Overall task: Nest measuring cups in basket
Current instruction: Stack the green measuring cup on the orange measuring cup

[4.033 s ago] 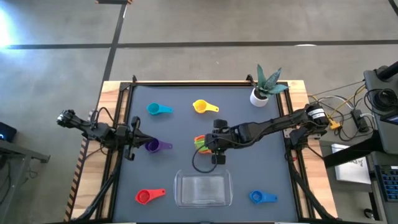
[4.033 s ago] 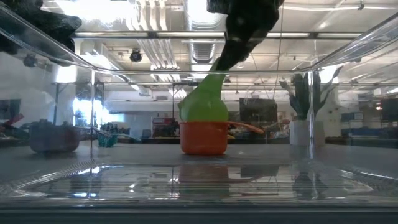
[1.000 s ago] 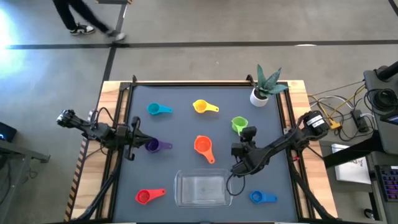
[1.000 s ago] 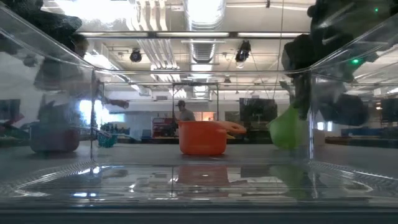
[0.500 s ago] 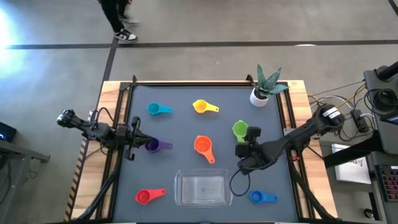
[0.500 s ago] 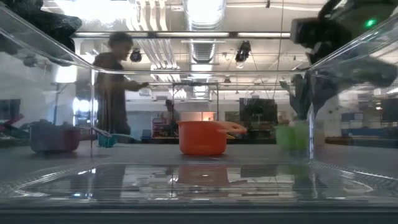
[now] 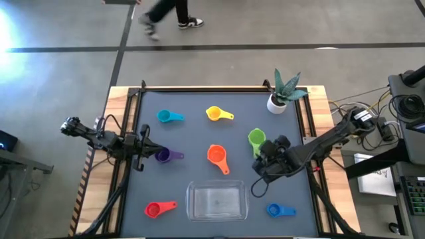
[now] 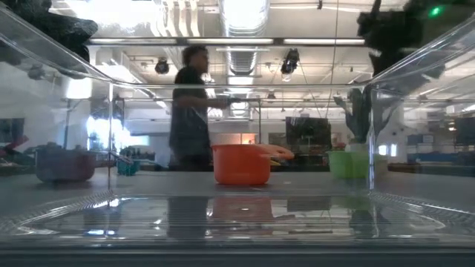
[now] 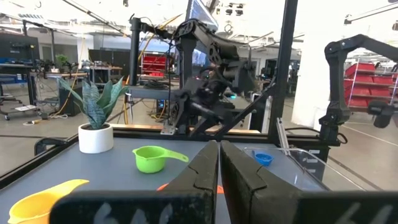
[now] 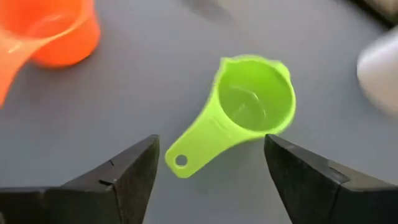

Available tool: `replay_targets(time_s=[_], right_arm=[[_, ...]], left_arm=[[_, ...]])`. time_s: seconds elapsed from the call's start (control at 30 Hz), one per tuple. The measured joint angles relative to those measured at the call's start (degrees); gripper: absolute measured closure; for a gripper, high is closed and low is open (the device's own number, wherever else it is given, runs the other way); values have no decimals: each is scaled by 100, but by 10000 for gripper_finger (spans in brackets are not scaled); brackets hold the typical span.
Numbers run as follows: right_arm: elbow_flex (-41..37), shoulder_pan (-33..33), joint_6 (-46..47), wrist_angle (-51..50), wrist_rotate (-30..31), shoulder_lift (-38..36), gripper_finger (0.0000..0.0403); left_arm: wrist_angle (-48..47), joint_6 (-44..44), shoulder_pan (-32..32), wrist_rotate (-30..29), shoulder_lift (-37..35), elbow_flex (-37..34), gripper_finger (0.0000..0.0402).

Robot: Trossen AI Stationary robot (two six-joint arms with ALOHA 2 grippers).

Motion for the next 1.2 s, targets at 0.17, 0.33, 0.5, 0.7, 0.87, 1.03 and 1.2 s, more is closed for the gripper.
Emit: replay_targets(time_s=[0.17, 0.33, 0.5, 0.7, 0.87, 1.03, 1.2], right_arm=[[-380, 1, 1238, 242, 14, 168, 97], [-579, -16, 1279, 860, 31, 305, 56], [-592, -123, 1672, 910, 92, 492, 23], [-596, -332, 2273, 924, 174, 867, 19], [-563, -489, 2300, 938, 173, 1144, 19], [-554, -517, 2215, 907, 111, 1133, 19], [-576, -517, 2306, 566, -90, 942, 19]], left_arm=[[0, 2, 0, 0, 0, 2, 402], [-4, 0, 0, 2, 4, 0, 402], [1, 2, 0, 1, 9, 0, 402], [0, 1, 1, 1, 11, 1, 402], [0, 1, 1, 0, 11, 0, 402], [0, 2, 0, 0, 11, 2, 402], [-1, 2, 1, 1, 11, 2, 402]])
